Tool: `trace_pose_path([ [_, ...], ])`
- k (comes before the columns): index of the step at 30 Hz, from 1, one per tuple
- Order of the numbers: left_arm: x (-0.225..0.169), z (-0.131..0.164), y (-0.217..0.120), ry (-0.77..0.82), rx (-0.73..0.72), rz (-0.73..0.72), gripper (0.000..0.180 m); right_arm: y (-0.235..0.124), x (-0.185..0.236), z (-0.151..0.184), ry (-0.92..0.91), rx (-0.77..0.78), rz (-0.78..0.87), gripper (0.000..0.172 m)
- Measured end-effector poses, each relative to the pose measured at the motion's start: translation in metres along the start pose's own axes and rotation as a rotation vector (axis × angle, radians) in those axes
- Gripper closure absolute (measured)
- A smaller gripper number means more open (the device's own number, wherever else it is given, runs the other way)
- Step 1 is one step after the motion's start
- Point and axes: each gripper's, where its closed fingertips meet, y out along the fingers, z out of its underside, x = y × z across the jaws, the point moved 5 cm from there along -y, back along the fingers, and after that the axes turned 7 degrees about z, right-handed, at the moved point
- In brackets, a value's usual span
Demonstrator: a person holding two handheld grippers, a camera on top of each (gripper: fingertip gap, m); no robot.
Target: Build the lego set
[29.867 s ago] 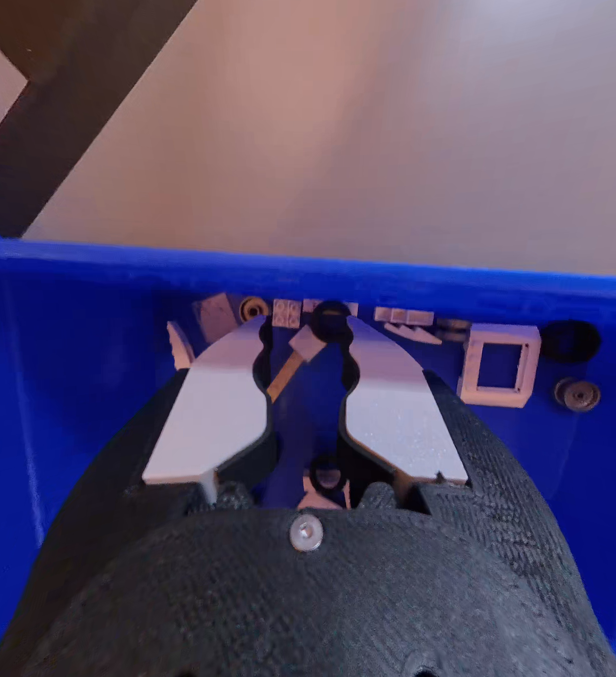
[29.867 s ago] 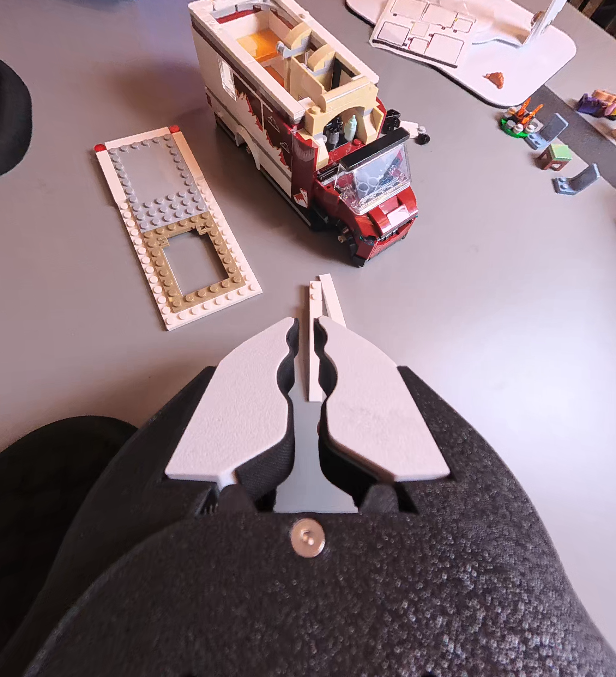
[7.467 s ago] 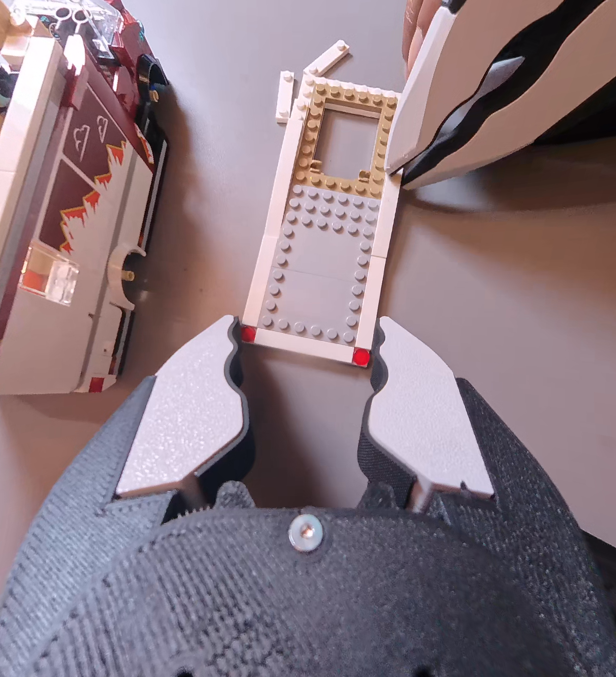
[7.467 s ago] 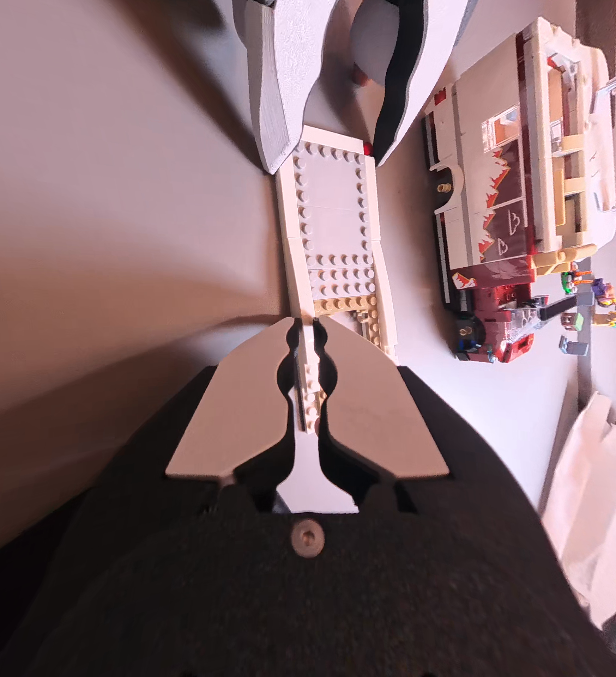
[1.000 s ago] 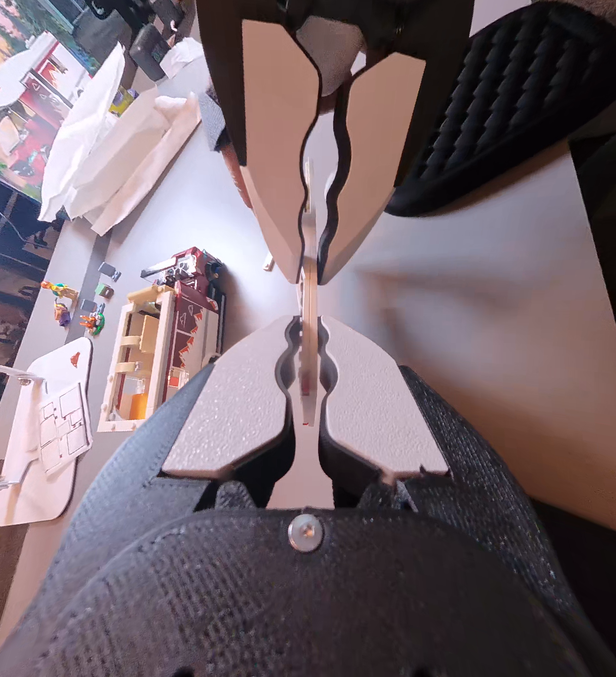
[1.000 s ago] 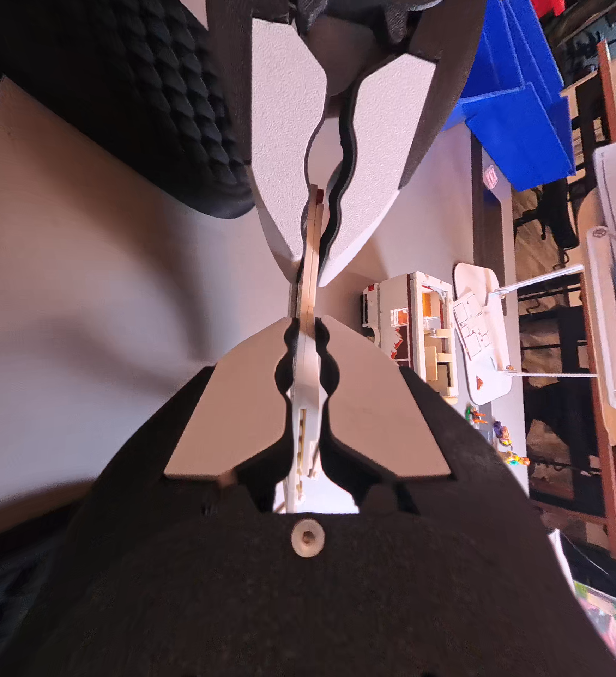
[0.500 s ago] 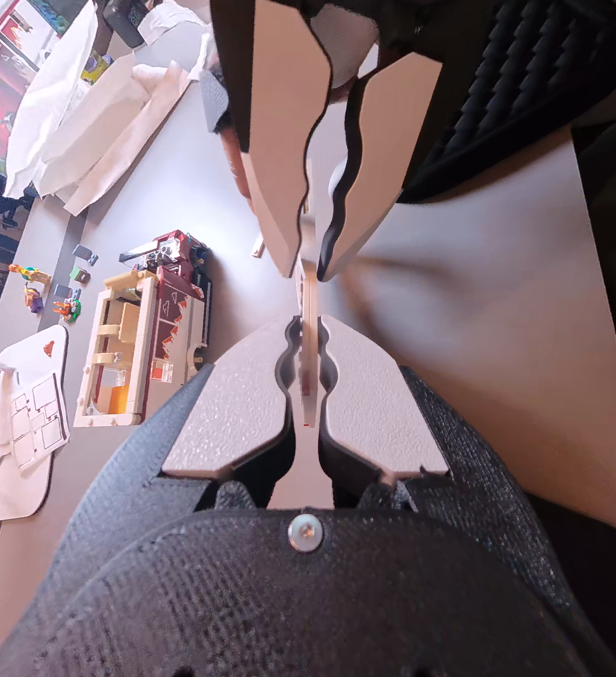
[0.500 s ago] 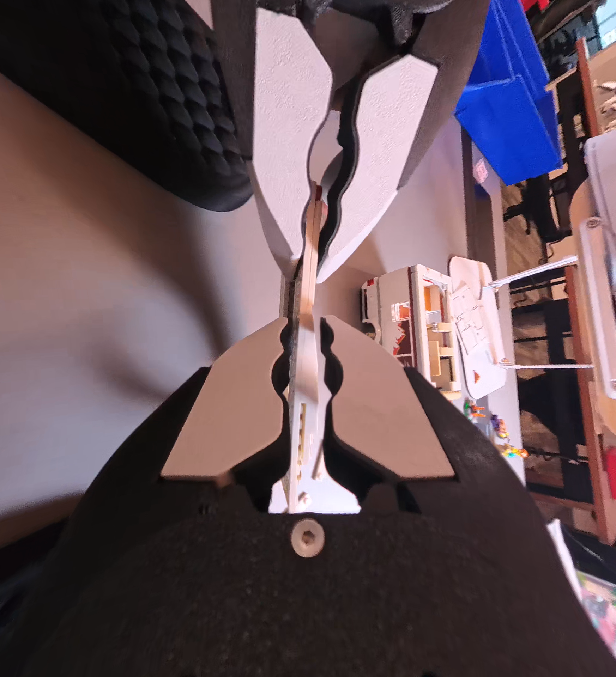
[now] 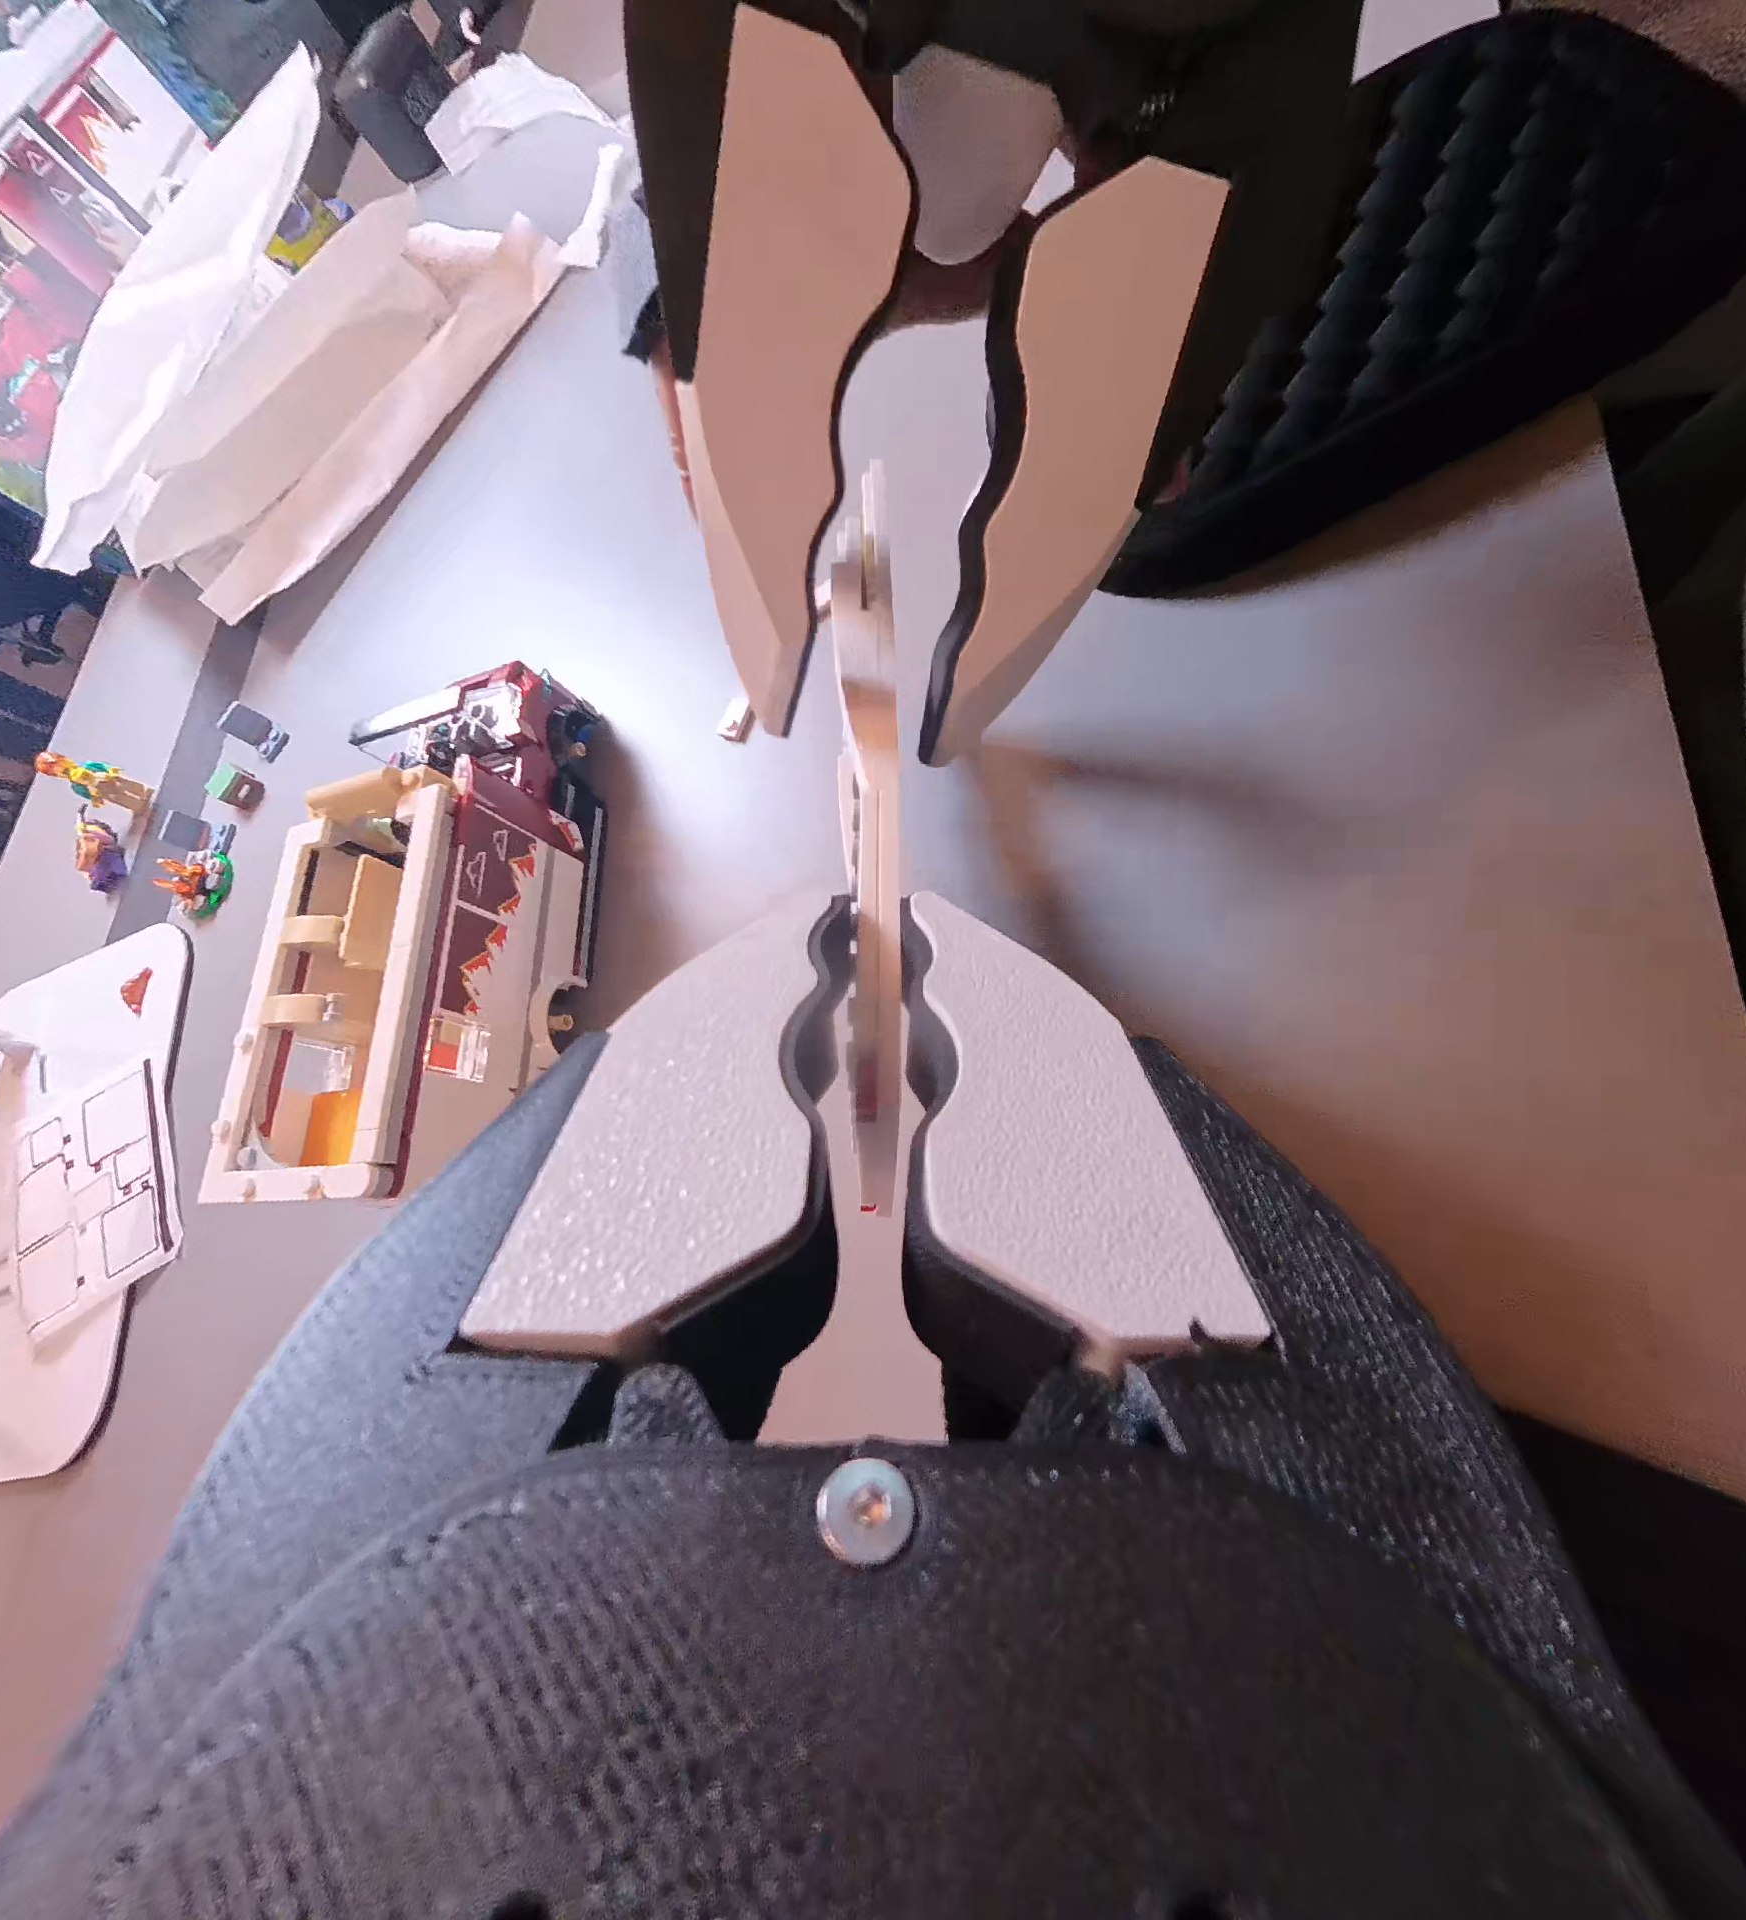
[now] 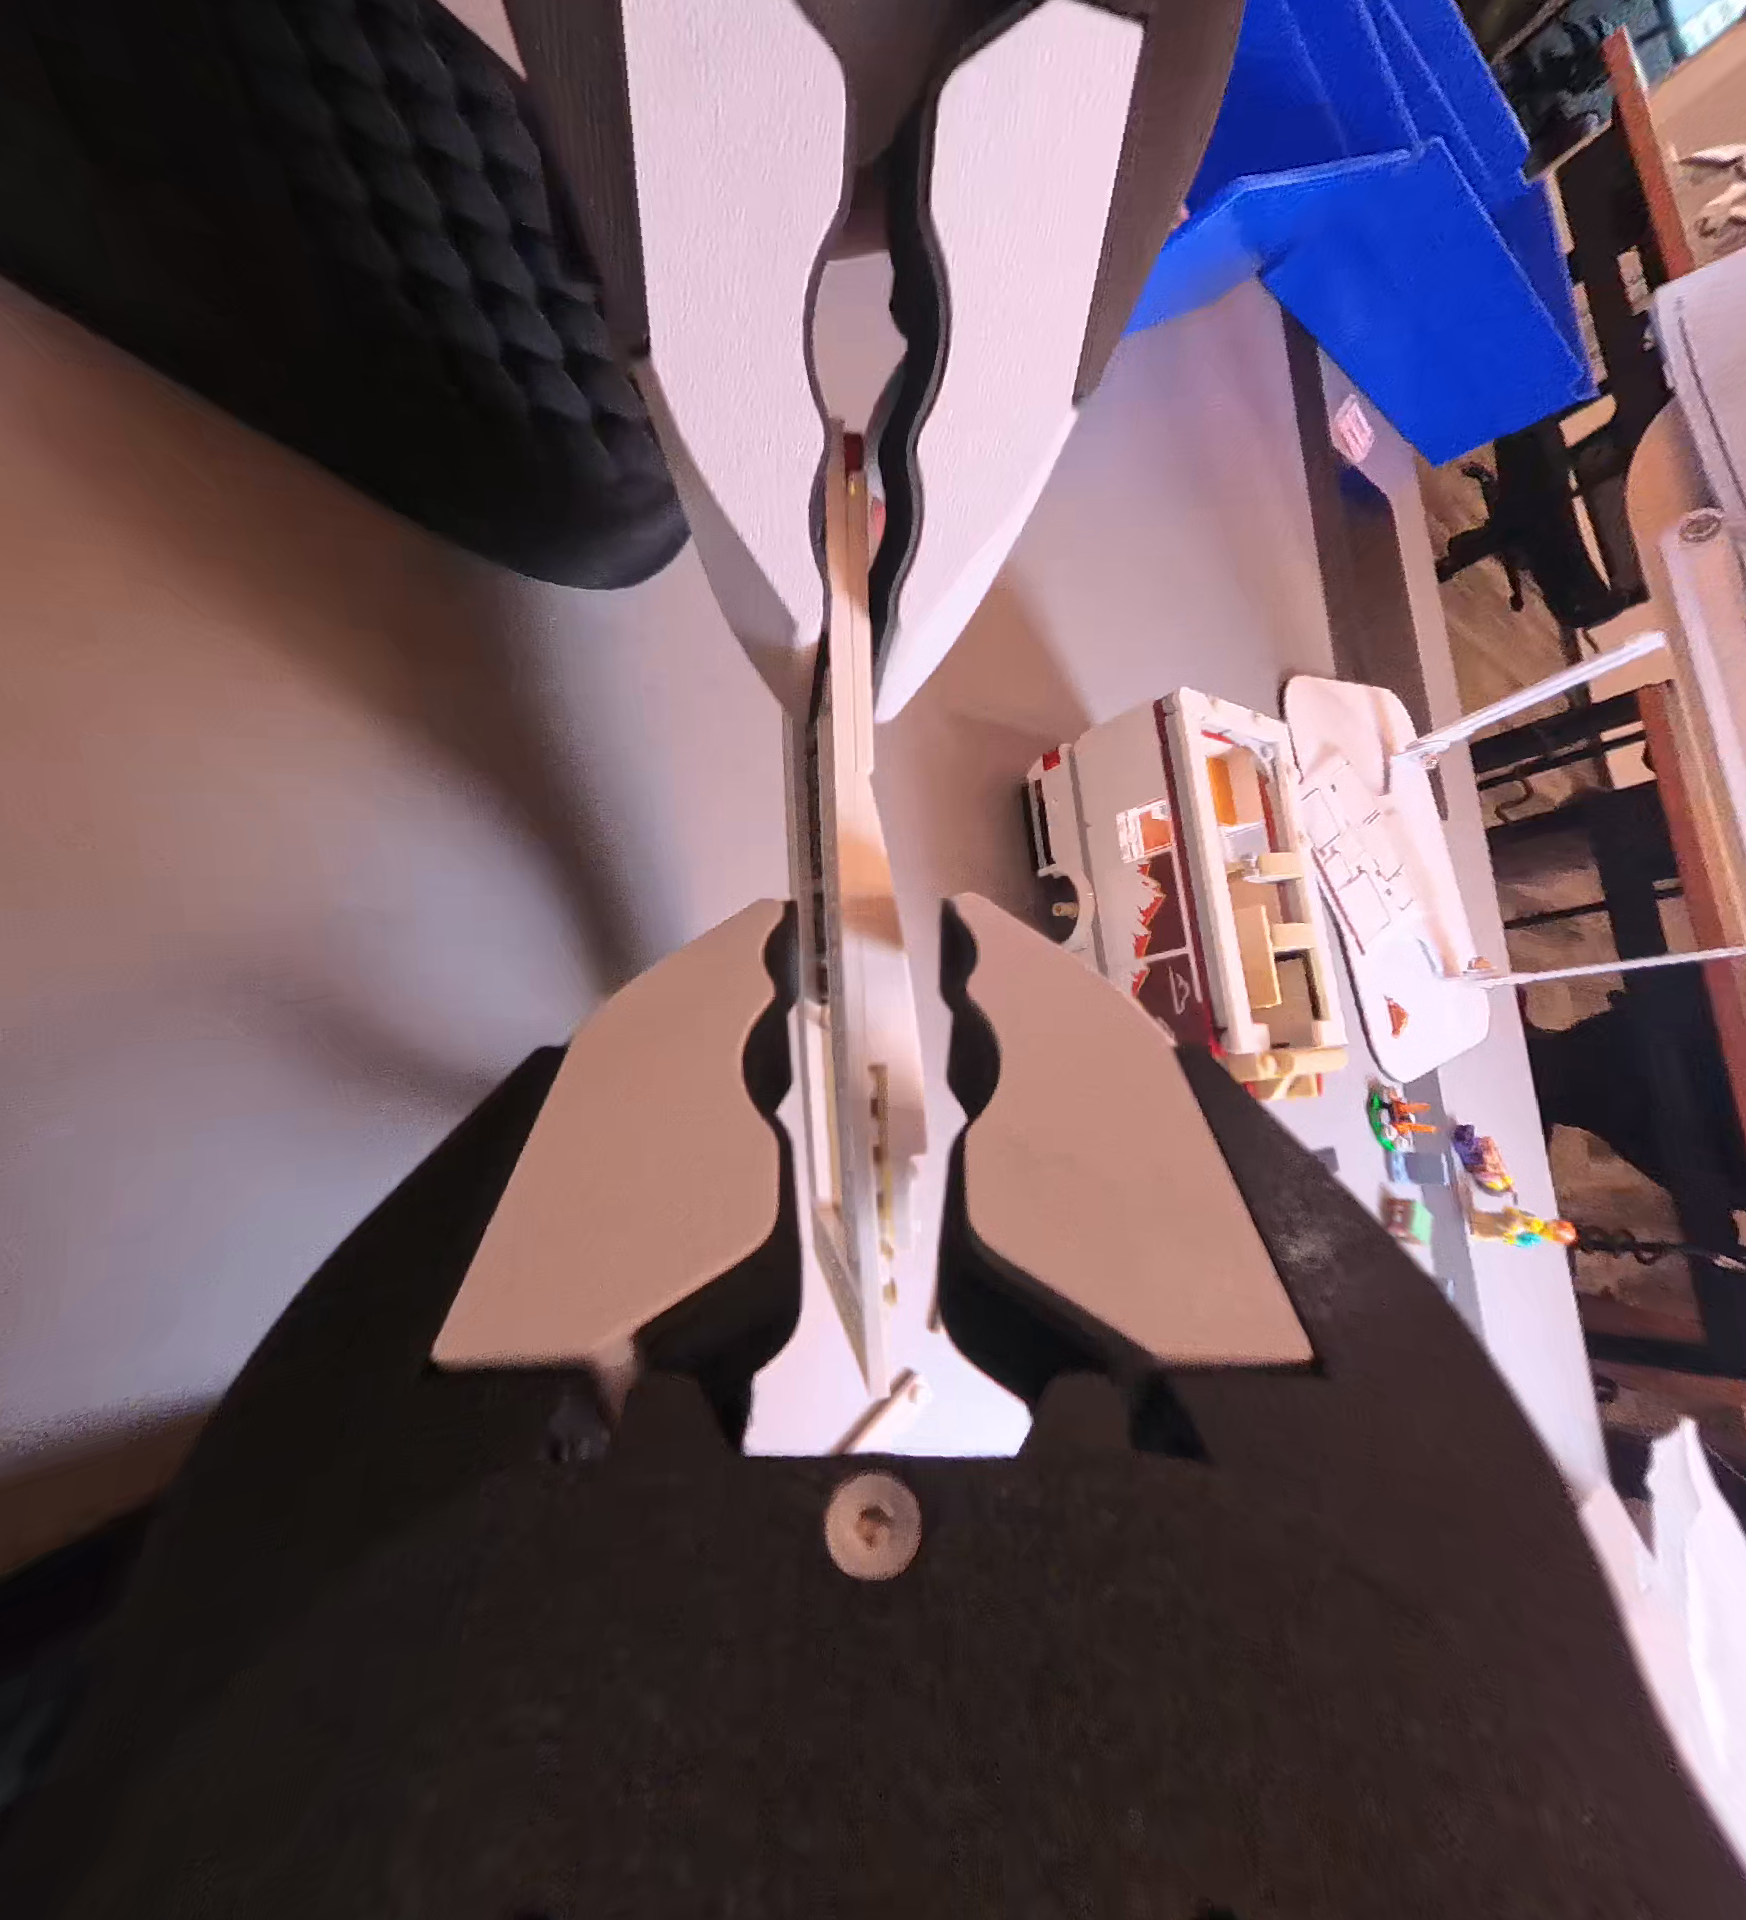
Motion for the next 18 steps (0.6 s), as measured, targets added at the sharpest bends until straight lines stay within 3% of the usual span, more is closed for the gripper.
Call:
trace_pose_path([
  [1, -0.001, -0.001, -0.001, 0.001, -0.009, 0.0, 0.171, -0.001, 0.001, 0.001, 0.007, -0.01, 0.001, 0.157],
  [4, -0.002, -0.001, 0.001, 0.038, 0.013, -0.002, 0.171, -0.001, 0.005, 0.003, -0.015, 0.003, -0.017, 0.161],
  [13, -0.007, 0.005, 0.007, 0.056, 0.02, 0.016, 0.171, 0.002, 0.013, 0.006, -0.041, 0.031, -0.017, 0.16],
  [17, -0.008, 0.004, 0.008, 0.035, -0.016, 0.025, 0.171, -0.001, 0.014, 0.0, -0.095, 0.007, 0.015, 0.15],
  [18, -0.008, 0.004, 0.008, 0.041, -0.016, 0.021, 0.171, -0.001, 0.016, -0.004, -0.1, -0.008, 0.011, 0.155],
])
